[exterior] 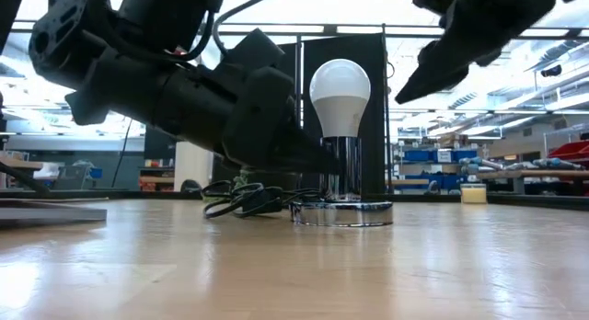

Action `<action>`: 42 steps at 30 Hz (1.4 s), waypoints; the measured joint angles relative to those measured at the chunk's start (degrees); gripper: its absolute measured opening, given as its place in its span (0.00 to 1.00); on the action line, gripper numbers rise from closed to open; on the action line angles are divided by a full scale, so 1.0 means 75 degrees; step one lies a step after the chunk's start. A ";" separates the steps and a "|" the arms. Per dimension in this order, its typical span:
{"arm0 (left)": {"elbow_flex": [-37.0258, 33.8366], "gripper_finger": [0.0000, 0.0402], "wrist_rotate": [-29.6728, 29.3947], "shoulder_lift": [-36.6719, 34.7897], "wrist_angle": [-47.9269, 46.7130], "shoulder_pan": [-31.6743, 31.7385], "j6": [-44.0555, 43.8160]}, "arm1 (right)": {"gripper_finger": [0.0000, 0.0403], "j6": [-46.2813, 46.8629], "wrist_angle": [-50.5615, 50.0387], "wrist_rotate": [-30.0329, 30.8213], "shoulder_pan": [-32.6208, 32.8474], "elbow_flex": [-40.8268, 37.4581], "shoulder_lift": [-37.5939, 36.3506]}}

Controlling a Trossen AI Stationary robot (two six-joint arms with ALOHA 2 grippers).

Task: Screw lightbulb
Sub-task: Remove the white lightbulb from the lamp socket

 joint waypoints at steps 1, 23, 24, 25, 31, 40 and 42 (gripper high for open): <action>0.0024 0.63 0.0008 0.0000 -0.0006 0.0013 0.0065 | 0.86 0.0130 -0.0038 0.0004 0.0091 0.0088 0.0016; 0.0029 0.63 0.0535 -0.0009 0.0053 0.0598 0.0464 | 0.86 0.0698 -0.0079 0.0733 0.0550 0.1559 0.2179; 0.0029 0.63 0.0663 -0.0011 0.0080 0.0602 0.0461 | 0.86 0.0728 -0.0206 0.0797 0.0487 0.1638 0.2224; 0.0039 0.63 0.0707 -0.0012 0.0081 0.0597 0.0455 | 0.86 0.0734 -0.0285 0.0805 0.0423 0.1708 0.2269; 0.0056 0.63 0.0688 -0.0012 0.0029 0.0605 0.0490 | 0.86 0.0722 -0.0291 0.0776 0.0279 0.1735 0.2273; 0.0065 0.59 0.0602 -0.0012 0.0234 0.0918 0.0484 | 0.86 0.0873 -0.0236 0.0635 0.0273 0.1735 0.2270; 0.0070 0.57 0.0609 -0.0012 0.0260 0.0940 0.0484 | 0.86 0.0873 -0.0237 0.0626 0.0273 0.1735 0.2272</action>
